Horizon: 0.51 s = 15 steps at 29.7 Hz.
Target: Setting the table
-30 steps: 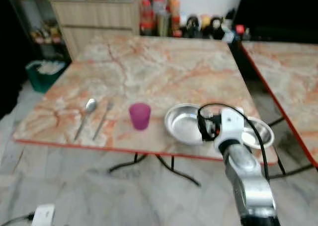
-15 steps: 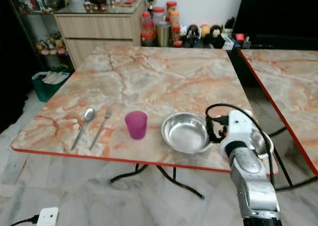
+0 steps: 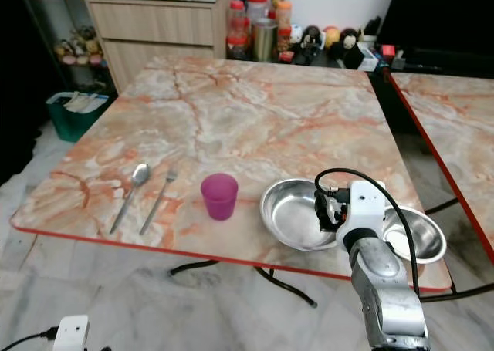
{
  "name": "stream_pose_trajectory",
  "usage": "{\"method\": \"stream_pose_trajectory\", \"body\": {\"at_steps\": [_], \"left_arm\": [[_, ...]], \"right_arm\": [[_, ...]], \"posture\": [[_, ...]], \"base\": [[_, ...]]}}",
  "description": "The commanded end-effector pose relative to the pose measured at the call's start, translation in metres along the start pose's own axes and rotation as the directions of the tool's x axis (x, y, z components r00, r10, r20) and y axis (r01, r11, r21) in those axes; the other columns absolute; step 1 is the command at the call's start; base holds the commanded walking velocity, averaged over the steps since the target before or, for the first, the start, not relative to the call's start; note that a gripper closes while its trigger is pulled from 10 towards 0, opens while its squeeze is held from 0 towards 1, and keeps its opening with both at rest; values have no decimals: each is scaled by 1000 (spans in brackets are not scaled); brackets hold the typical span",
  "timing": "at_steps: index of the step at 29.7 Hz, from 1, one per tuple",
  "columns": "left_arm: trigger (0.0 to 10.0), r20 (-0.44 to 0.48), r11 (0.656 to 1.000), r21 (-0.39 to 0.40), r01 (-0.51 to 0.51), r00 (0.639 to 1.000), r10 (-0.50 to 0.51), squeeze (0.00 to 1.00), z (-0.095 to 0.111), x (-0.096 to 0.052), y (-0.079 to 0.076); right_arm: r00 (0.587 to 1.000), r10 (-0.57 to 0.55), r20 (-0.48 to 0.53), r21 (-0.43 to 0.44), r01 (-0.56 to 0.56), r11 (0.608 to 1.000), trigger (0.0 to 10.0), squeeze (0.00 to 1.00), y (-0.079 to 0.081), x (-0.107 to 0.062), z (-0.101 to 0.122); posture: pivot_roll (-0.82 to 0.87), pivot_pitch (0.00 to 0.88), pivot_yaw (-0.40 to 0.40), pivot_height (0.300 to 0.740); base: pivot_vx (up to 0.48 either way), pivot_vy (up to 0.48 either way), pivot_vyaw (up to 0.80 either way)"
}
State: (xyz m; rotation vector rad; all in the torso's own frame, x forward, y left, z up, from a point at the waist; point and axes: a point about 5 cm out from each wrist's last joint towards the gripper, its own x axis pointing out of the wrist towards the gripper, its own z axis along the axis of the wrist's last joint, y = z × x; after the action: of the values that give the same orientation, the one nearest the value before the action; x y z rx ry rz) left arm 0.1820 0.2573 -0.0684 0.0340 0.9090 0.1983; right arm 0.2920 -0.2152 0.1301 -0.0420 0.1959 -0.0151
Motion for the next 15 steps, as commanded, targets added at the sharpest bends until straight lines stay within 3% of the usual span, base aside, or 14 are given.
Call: {"method": "stream_pose_trajectory", "body": {"at_steps": [1,5,15], "left_arm": [[10000,-22,1000,23,-1,1000,2,0,-5,-1,2],[10000,-21,1000,20,-2,1000,3,0,-5,-1,3],[10000,-20,1000,29,5,1000,-5,0,-4,-1,2]], "right_arm": [[1000,5,-3,-34,-5,999,10000,0,-6,-5,-1],[1000,-29,-11,-40,29,999,10000,0,-16,-10,-3],[999,-29,-18,6,29,1000,10000,0,-19,-13,-8]], "posture": [[-18,96,-22,740],[-18,96,-23,740],[-22,95,-20,740]], "base": [[0,0,0],[0,0,0],[0,0,0]]}}
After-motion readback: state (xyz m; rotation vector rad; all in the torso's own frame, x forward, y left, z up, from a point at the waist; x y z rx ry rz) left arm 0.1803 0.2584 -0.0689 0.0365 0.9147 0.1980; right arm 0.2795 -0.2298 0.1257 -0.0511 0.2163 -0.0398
